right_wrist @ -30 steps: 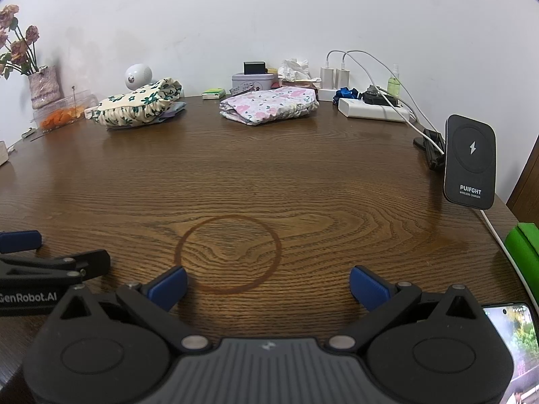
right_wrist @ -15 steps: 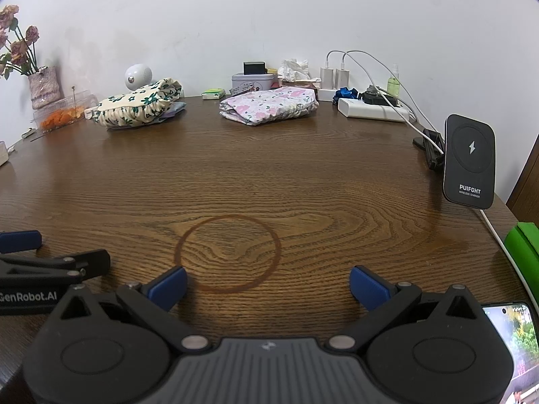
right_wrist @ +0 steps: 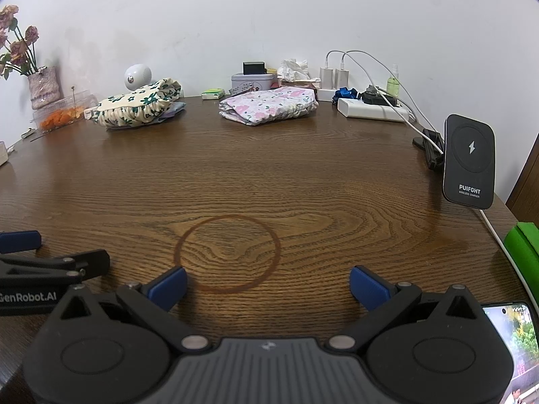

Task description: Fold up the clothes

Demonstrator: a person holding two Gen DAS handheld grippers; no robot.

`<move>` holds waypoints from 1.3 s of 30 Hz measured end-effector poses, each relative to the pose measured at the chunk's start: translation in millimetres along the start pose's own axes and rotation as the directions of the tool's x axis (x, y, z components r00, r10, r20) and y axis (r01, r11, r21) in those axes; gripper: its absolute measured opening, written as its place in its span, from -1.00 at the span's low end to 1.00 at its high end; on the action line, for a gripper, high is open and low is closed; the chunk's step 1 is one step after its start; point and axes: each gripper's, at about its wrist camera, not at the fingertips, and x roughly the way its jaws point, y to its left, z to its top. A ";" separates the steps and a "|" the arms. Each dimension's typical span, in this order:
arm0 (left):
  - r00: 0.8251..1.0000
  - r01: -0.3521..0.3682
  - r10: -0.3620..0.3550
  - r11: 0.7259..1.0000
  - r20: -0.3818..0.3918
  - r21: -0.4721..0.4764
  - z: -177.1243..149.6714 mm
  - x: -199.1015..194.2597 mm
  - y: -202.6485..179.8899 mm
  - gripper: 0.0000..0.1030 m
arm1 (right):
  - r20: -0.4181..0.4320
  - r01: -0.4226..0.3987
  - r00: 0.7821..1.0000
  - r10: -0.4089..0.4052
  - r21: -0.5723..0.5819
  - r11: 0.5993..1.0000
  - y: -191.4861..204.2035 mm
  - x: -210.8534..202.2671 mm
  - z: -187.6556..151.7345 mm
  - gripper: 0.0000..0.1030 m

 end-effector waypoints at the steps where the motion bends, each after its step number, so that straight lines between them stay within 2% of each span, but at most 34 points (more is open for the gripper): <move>1: 1.000 0.000 0.000 1.000 0.000 0.000 -0.1 0.0 0.0 0.99 | 0.000 0.001 1.000 -0.001 0.000 1.000 0.0 0.0 0.0 1.00; 28: 1.000 0.004 -0.004 1.000 -0.002 0.000 -0.4 0.4 -0.1 0.99 | -0.004 0.003 1.000 -0.003 -0.003 1.000 0.3 0.1 0.0 1.00; 39: 0.999 0.018 -0.018 1.000 -0.039 0.011 7.7 3.8 4.0 1.00 | -0.024 -0.008 1.000 0.008 -0.010 1.000 1.4 3.5 5.0 1.00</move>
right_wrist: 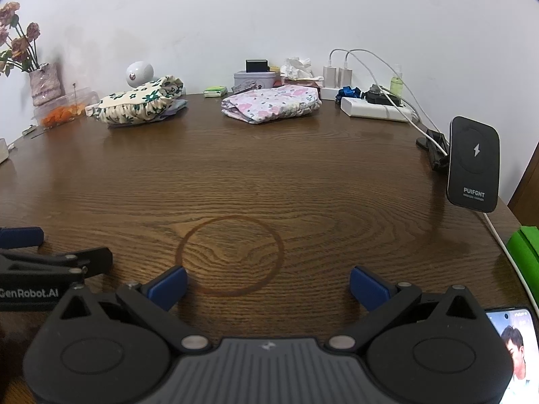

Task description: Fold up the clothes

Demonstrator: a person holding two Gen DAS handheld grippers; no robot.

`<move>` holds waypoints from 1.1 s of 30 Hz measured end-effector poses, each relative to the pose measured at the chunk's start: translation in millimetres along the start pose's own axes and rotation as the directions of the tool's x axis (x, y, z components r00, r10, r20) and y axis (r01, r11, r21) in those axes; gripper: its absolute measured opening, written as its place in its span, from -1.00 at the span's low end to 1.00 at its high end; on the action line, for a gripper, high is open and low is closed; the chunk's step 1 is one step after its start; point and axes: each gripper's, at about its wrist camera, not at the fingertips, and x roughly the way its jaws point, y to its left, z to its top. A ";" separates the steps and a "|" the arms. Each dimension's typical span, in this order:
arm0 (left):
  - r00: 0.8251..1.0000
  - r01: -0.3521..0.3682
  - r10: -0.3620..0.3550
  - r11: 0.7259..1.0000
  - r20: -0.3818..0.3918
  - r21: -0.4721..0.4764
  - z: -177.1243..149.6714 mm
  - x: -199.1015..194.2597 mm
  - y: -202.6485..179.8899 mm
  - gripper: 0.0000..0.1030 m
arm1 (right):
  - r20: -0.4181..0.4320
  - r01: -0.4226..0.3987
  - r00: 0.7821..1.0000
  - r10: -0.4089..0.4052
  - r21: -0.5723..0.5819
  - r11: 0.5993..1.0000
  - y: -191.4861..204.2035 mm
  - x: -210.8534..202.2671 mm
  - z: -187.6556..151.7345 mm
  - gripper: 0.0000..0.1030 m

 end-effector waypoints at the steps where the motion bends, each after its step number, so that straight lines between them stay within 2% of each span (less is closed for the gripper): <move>1: 1.000 0.017 -0.017 1.000 -0.004 -0.005 3.9 -0.9 3.1 1.00 | -0.013 -0.004 1.000 0.004 0.002 1.000 -0.3 0.5 2.5 1.00; 2: 0.999 0.041 -0.041 0.999 -0.001 -0.011 9.5 -2.4 7.3 1.00 | -0.024 -0.016 1.000 0.016 0.008 1.000 -1.9 -0.2 7.0 0.98; 4: 0.998 0.062 -0.061 0.997 0.017 -0.034 25.9 -3.6 17.4 1.00 | 0.009 -0.064 0.998 0.064 0.023 0.998 -9.5 -7.1 24.3 0.96; 6: 0.998 0.051 -0.048 0.997 0.050 -0.057 48.6 -1.1 27.8 1.00 | 0.070 -0.055 0.996 0.054 0.016 0.998 -16.4 -9.0 48.2 0.99; 8: 0.995 0.049 -0.042 0.996 0.086 -0.078 73.1 8.4 39.2 1.00 | 0.091 -0.046 0.995 0.048 -0.027 0.999 -19.0 2.2 78.1 0.99; 10: 0.994 0.051 -0.041 0.993 0.098 -0.109 96.1 23.2 49.0 1.00 | 0.094 -0.095 0.990 0.104 -0.095 0.991 -18.0 27.0 114.2 0.99; 13: 0.995 0.075 -0.063 0.983 0.071 -0.166 122.2 48.4 60.0 1.00 | 0.072 -0.134 0.986 0.150 -0.188 0.973 -9.5 89.4 163.5 0.93; 15: 0.995 0.094 -0.083 0.973 0.060 -0.210 131.2 59.1 65.8 1.00 | 0.054 -0.117 0.990 0.134 -0.243 0.963 5.0 133.5 185.4 0.69; 19: 0.993 0.112 -0.097 0.963 0.073 -0.245 138.2 67.6 71.4 1.00 | 0.033 -0.094 0.993 0.112 -0.336 0.937 31.9 206.6 211.4 0.43; 20: 0.993 0.106 -0.089 0.966 0.081 -0.236 139.2 67.8 71.1 1.00 | 0.022 -0.079 0.996 0.092 -0.344 0.936 36.3 221.2 215.8 0.26; 21: 0.993 0.100 -0.081 0.968 0.090 -0.228 140.1 68.2 70.6 1.00 | 0.007 -0.059 0.998 0.065 -0.340 0.939 38.8 234.4 220.4 -0.04; 24: 0.991 0.091 -0.067 0.972 0.116 -0.217 143.5 68.5 69.8 1.00 | -0.021 -0.068 0.998 0.065 -0.249 0.966 27.4 244.4 229.7 -0.64; 25: 0.991 0.091 -0.066 0.971 0.119 -0.220 144.3 68.3 69.8 1.00 | -0.030 -0.072 0.997 0.067 -0.216 0.974 23.1 247.1 232.7 -0.78; 26: 0.990 0.093 -0.067 0.970 0.121 -0.225 143.9 66.9 70.2 1.00 | -0.032 -0.092 0.996 0.087 -0.180 0.979 17.2 239.2 234.6 -0.85; 27: 0.990 0.100 -0.073 0.968 0.124 -0.230 142.4 64.1 70.9 1.00 | -0.022 -0.144 0.990 0.142 -0.145 0.979 9.6 218.0 235.8 -0.88; 29: 0.986 0.128 -0.100 0.964 0.130 -0.234 137.9 52.9 71.7 1.00 | 0.015 -0.264 0.964 0.267 -0.099 0.959 -6.5 169.1 238.7 -0.90; 30: 0.983 0.147 -0.117 0.962 0.139 -0.230 135.3 44.9 71.3 1.00 | 0.044 -0.338 0.938 0.343 -0.093 0.936 -16.1 135.1 237.1 -0.90; 32: 0.970 0.209 -0.175 0.955 0.169 -0.212 128.5 22.0 69.4 1.00 | 0.096 -0.490 0.864 0.494 -0.058 0.870 -38.1 71.9 231.0 -0.91; 33: 0.959 0.246 -0.210 0.949 0.189 -0.197 123.9 7.9 68.5 1.00 | 0.126 -0.542 0.832 0.540 -0.014 0.840 -50.4 48.3 221.0 -0.91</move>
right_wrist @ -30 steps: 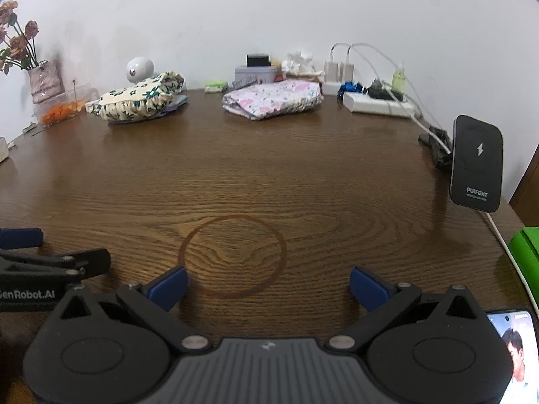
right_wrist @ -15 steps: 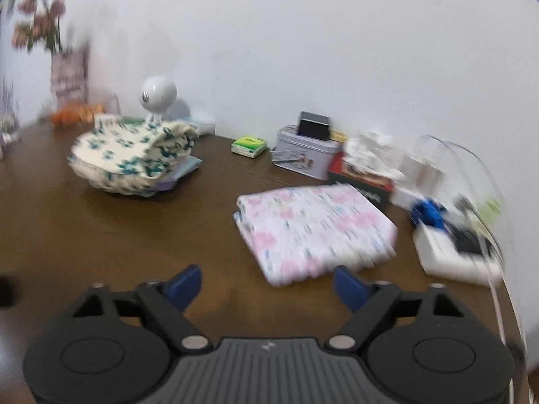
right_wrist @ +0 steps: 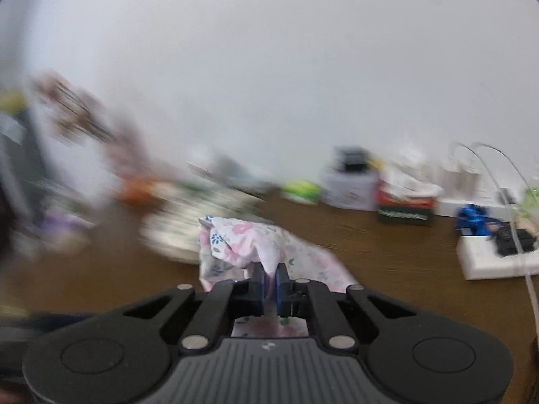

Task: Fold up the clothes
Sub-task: 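Reach to the pink-flowered garment and grasp its edge with both grippers, then lift the pink-flowered garment high with both grippers, shaking it out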

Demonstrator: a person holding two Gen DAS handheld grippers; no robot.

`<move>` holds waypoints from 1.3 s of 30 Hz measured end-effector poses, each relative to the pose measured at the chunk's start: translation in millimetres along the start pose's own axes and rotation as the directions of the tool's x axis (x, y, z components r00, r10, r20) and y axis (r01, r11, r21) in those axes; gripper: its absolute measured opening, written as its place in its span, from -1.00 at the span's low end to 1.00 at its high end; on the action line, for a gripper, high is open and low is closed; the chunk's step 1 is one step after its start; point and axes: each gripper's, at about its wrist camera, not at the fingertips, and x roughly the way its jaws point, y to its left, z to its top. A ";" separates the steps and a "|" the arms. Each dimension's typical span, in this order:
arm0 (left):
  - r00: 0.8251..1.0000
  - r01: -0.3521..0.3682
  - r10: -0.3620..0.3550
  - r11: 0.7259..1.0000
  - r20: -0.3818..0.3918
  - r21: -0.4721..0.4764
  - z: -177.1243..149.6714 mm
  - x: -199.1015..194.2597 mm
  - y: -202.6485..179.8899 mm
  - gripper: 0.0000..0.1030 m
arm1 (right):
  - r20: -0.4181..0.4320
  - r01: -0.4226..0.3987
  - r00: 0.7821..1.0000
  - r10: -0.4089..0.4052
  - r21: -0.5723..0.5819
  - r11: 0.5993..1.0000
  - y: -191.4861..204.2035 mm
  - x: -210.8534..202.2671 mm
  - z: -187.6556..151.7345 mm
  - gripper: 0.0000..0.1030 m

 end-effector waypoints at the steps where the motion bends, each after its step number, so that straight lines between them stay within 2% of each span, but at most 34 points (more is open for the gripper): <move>1: 0.999 0.038 -0.039 0.999 0.014 0.011 -3.7 -16.1 -3.6 1.00 | 0.034 -0.048 0.998 0.046 0.054 0.997 1.7 -26.2 -8.3 -0.91; 3: 0.997 0.080 -0.081 0.996 0.015 0.050 -16.8 -40.0 -10.0 1.00 | 0.109 -0.147 0.985 0.131 0.157 0.976 5.0 -78.7 -25.0 -0.85; 4: 0.995 0.094 -0.095 0.993 0.009 0.072 -24.4 -50.3 -13.1 1.00 | 0.080 -0.059 0.996 0.046 0.158 0.986 6.2 -87.2 -39.9 -0.79; 5: 0.994 0.108 -0.109 0.990 0.003 0.094 -32.0 -60.6 -16.3 1.00 | 0.034 0.069 0.997 -0.075 0.141 0.988 7.3 -90.7 -56.6 -0.40; 6: 0.994 0.110 -0.110 0.987 -0.012 0.114 -40.3 -67.4 -19.8 1.00 | -0.010 0.195 0.981 -0.195 0.117 0.974 8.4 -94.2 -73.2 0.17; 7: 0.996 0.091 -0.086 0.986 -0.037 0.136 -50.0 -68.9 -24.6 1.00 | -0.051 0.317 0.948 -0.314 0.088 0.944 9.6 -97.8 -89.9 0.24; 8: 0.997 0.065 -0.057 0.984 -0.059 0.164 -60.3 -69.7 -30.3 1.00 | -0.088 0.434 0.899 -0.428 0.055 0.900 10.7 -101.3 -106.5 0.20; 9: 0.997 0.040 -0.026 0.980 -0.076 0.193 -70.9 -70.7 -35.9 1.00 | -0.090 0.460 0.885 -0.456 0.032 0.887 13.2 -108.8 -122.5 0.20; 10: 0.996 0.018 0.001 0.974 -0.085 0.225 -82.2 -73.4 -41.4 1.00 | -0.083 0.464 0.883 -0.461 0.014 0.886 16.2 -117.4 -138.2 0.20; 12: 0.994 0.004 0.027 0.959 -0.104 0.282 -104.7 -81.8 -51.1 1.00 | -0.075 0.429 0.902 -0.424 0.072 0.900 23.4 -142.0 -168.0 0.20; 14: 0.986 0.045 0.008 0.950 -0.168 0.308 -123.8 -89.3 -58.4 1.00 | -0.083 0.360 0.932 -0.353 0.085 0.929 31.2 -159.2 -194.5 0.22; 15: 0.978 0.074 -0.007 0.947 -0.209 0.313 -132.3 -91.7 -63.7 1.00 | -0.093 0.330 0.941 -0.325 0.039 0.943 36.8 -164.1 -208.8 0.25; 17: 0.952 0.153 -0.057 0.939 -0.301 0.307 -146.0 -93.1 -78.6 1.00 | -0.106 0.328 0.936 -0.335 -0.075 0.942 49.9 -165.7 -233.4 0.31; 18: 0.947 0.178 -0.070 0.927 -0.312 0.331 -152.0 -94.6 -87.4 1.00 | -0.101 0.351 0.926 -0.364 -0.127 0.928 55.5 -164.1 -243.4 0.31; 21: 0.958 0.158 -0.026 0.879 -0.286 0.449 -167.9 -97.1 -117.7 0.99 | -0.073 0.398 0.904 -0.420 -0.209 0.893 69.8 -160.5 -260.6 0.31; 23: 0.958 0.148 0.007 0.844 -0.286 0.515 -176.5 -95.5 -130.8 0.91 | -0.060 0.377 0.915 -0.398 -0.218 0.900 76.2 -159.5 -262.2 0.31; 25: 0.956 0.139 0.031 0.825 -0.290 0.547 -184.3 -94.1 -135.5 0.84 | -0.031 0.331 0.938 -0.345 -0.209 0.920 80.0 -167.5 -267.2 0.35; 26: 0.958 0.124 0.046 0.825 -0.284 0.552 -187.1 -93.3 -134.8 0.76 | -0.012 0.305 0.950 -0.313 -0.204 0.930 81.9 -174.3 -270.1 0.46; 27: 0.959 0.106 0.060 0.830 -0.276 0.548 -187.8 -91.3 -133.5 0.56 | 0.010 0.289 0.956 -0.294 -0.221 0.932 83.5 -177.3 -273.8 0.50; 28: 0.960 0.088 0.074 0.835 -0.269 0.543 -188.4 -89.4 -132.2 0.49 | 0.032 0.277 0.960 -0.277 -0.245 0.929 85.0 -179.2 -277.7 0.51; 29: 0.959 0.071 0.087 0.846 -0.269 0.529 -187.9 -87.6 -131.1 0.11 | 0.042 0.299 0.953 -0.299 -0.265 0.917 85.7 -175.1 -279.5 0.51; 30: 0.955 0.064 0.090 0.866 -0.281 0.495 -184.5 -85.3 -129.1 -0.30 | 0.049 0.330 0.943 -0.330 -0.284 0.900 86.1 -169.2 -280.8 0.50; 31: 0.952 0.069 0.079 0.887 -0.297 0.456 -179.6 -82.3 -125.5 -0.51 | 0.046 0.351 0.935 -0.353 -0.284 0.892 83.1 -162.9 -281.1 0.47; 32: 0.950 0.069 0.070 0.904 -0.306 0.421 -174.8 -79.8 -121.8 -0.76 | 0.023 0.337 0.939 -0.343 -0.250 0.908 76.9 -156.8 -279.0 0.24; 33: 0.952 0.062 0.065 0.916 -0.300 0.395 -170.4 -78.8 -118.1 -0.80 | -0.005 0.315 0.946 -0.323 -0.205 0.927 70.0 -150.7 -276.1 -0.02; 34: 0.957 0.049 0.063 0.928 -0.284 0.370 -164.8 -79.1 -114.2 -0.82 | -0.032 0.294 0.953 -0.302 -0.160 0.942 63.1 -144.6 -273.3 -0.72; 35: 0.965 0.036 0.058 0.937 -0.256 0.347 -154.5 -81.5 -111.3 -0.84 | -0.039 0.282 0.957 -0.288 -0.106 0.954 58.4 -141.2 -270.0 -0.92; 39: 0.995 0.007 0.022 0.957 -0.097 0.290 -92.2 -97.9 -110.8 -0.86 | 0.044 0.200 0.979 -0.198 -0.040 0.979 64.9 -147.0 -225.7 -0.98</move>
